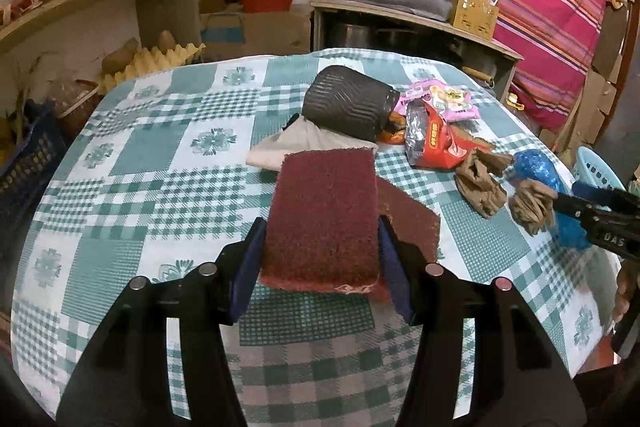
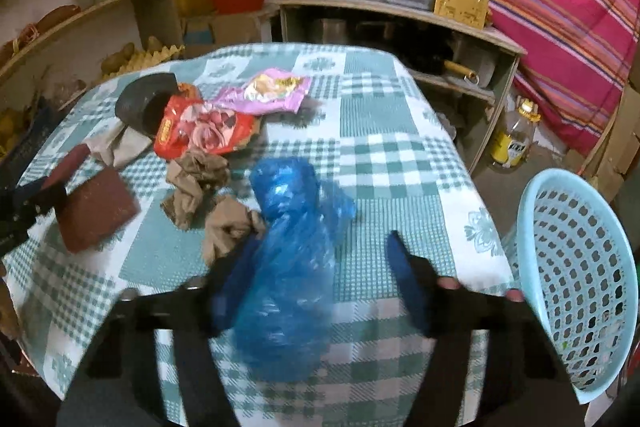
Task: Collect trash
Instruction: 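Grasp the blue plastic bag with the right tool while the left tool grasps a red scouring pad, then lift the blue bag and red pad and carry both toward the basket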
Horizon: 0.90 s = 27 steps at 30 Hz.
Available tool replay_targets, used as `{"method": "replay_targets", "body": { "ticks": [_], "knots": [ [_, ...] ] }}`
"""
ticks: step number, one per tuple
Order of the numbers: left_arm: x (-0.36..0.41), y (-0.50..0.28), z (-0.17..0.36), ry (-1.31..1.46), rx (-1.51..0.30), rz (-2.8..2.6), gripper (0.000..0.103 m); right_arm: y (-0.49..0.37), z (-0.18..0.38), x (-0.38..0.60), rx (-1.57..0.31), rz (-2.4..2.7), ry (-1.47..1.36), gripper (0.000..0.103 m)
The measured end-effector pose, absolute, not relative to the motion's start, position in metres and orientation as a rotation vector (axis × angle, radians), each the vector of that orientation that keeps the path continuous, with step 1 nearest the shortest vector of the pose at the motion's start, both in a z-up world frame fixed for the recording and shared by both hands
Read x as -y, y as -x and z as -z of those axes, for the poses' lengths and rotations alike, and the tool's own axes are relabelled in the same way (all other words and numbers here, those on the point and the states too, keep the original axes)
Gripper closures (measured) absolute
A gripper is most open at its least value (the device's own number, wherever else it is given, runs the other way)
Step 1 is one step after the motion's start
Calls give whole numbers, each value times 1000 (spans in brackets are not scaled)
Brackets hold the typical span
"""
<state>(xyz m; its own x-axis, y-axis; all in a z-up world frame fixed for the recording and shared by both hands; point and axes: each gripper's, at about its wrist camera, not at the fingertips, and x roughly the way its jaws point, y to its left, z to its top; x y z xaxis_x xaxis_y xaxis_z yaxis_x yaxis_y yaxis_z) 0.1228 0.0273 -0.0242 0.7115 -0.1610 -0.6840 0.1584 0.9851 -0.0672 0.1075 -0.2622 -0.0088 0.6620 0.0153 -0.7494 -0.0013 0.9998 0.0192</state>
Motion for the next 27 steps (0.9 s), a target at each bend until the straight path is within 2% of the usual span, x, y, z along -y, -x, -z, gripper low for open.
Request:
{"method": "replay_targets", "body": {
  "ticks": [1, 3, 6, 12, 23, 27],
  "knots": [
    [-28, -122, 24, 7, -756, 178, 49, -109, 12, 263, -858, -20, -24, 61],
    [-30, -122, 23, 13, -752, 177, 49, -111, 16, 265, -874, -49, -49, 81],
    [-31, -121, 21, 12, -745, 171, 49, -109, 10, 266, -839, -45, -43, 88],
    [-36, -119, 17, 11, -729, 151, 49, -99, -12, 278, -735, -30, -57, 90],
    [-50, -137, 44, 36, -837, 105, 47, -104, -5, 280, -764, -26, -41, 90],
    [-57, -142, 52, 67, -867, 86, 37, -106, -2, 276, -773, -34, -33, 90]
  ]
}}
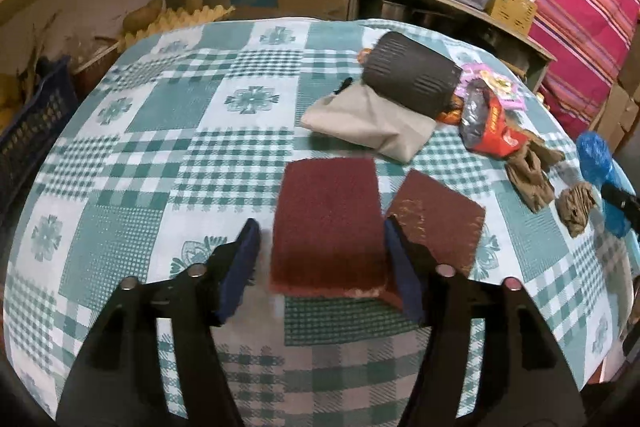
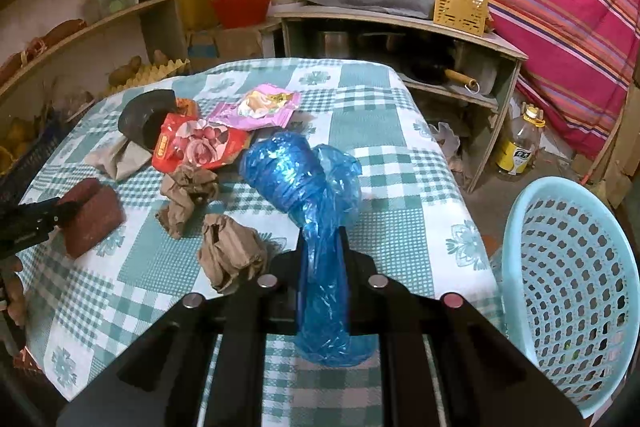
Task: Collect trash
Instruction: 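Lift the blue bag and red pad and carry both toward the basket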
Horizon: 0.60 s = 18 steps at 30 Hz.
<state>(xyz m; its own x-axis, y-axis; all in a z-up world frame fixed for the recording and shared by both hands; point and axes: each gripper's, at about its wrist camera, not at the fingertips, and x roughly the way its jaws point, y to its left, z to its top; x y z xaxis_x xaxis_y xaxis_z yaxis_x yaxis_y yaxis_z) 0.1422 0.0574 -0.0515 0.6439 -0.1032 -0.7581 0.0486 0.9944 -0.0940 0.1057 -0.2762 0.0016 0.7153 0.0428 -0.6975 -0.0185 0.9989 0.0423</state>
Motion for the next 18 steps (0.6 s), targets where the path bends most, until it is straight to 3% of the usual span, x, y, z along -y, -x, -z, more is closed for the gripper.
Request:
{"method": "replay_targets", "body": {
  "ticks": [5, 6, 7, 18],
  "knots": [
    [-63, -144, 54, 104, -883, 97, 36, -105, -1, 273, -775, -41, -22, 90],
    [-63, -144, 54, 108, -886, 103, 39, -106, 0, 273, -776, -42, -22, 90],
    [-64, -144, 54, 130, -892, 130, 49, -106, 0, 273, -775, -41, -22, 90],
    [-64, -130, 29, 101, -792, 103, 49, -106, -2, 273, -764, -34, -20, 90]
  ]
}}
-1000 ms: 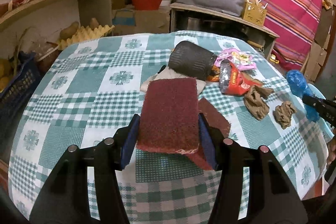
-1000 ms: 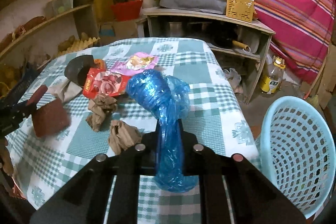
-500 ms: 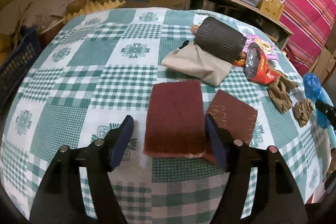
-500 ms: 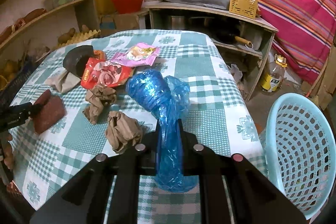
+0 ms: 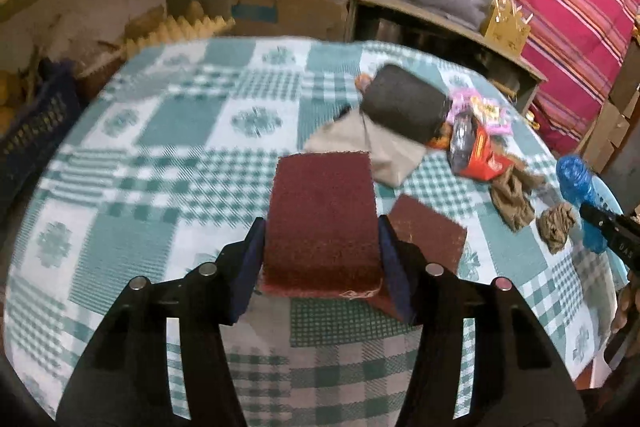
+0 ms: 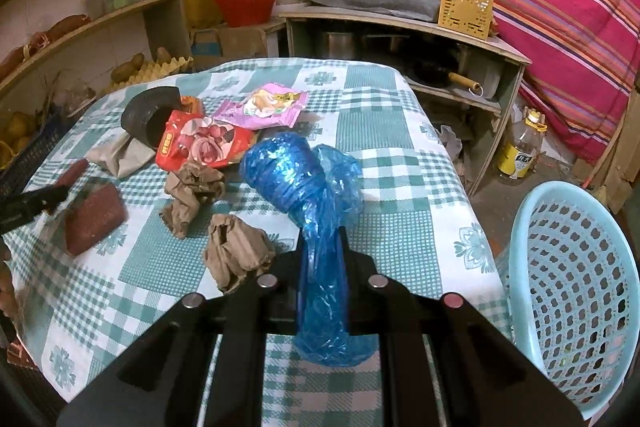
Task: Collect trash
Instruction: 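Lift the blue bag and red pad and carry both toward the basket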
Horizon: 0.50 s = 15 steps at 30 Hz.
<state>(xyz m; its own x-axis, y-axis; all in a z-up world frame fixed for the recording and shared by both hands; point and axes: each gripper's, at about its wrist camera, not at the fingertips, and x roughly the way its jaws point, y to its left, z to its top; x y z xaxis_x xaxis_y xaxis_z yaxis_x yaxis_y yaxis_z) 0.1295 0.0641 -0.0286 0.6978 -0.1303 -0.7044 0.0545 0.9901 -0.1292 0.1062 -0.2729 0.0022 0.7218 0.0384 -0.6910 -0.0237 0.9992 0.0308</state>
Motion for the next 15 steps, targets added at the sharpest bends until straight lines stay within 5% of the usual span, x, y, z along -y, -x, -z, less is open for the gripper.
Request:
{"method": "replay_targets", "body": {
  "ticks": [15],
  "knots": [
    [-9, -108, -14, -8, -633, 98, 49, -88, -27, 287, -666, -6, -1, 90]
  ]
}}
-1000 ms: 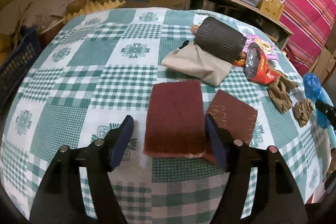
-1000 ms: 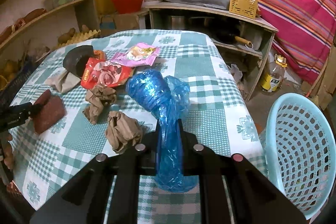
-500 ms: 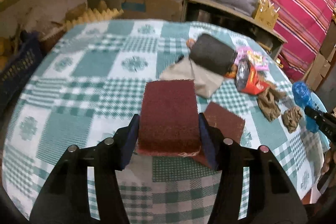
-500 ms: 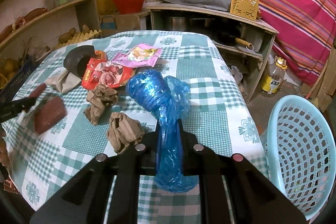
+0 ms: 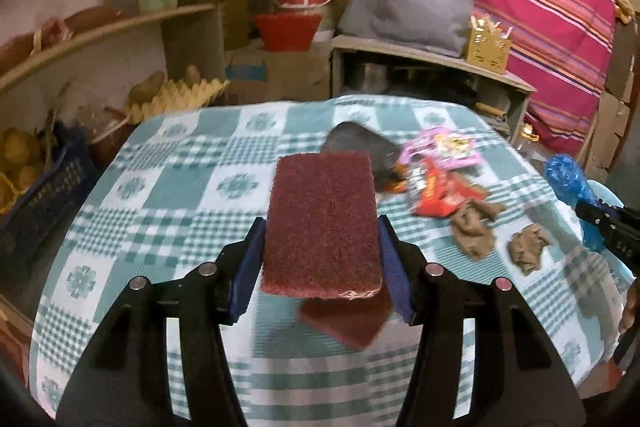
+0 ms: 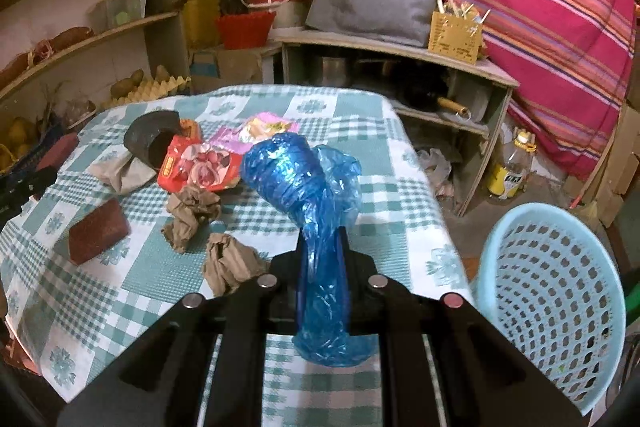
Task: Collect trash
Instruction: 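Lift the blue bag and red pad and carry both toward the basket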
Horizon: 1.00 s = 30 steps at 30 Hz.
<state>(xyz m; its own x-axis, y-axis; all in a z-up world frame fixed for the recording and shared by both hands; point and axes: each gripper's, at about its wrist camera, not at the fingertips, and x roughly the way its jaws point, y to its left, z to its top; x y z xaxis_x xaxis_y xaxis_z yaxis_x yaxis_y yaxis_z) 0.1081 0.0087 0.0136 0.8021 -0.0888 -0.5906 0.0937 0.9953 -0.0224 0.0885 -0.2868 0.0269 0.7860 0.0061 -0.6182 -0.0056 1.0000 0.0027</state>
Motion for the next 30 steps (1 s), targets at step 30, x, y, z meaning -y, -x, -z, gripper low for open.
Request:
{"method": "replay_targets", "body": {
  "ticks": [30],
  "knots": [
    [228, -97, -15, -93, -576, 417, 49, -7, -35, 490, -627, 330, -127, 90]
  ]
}}
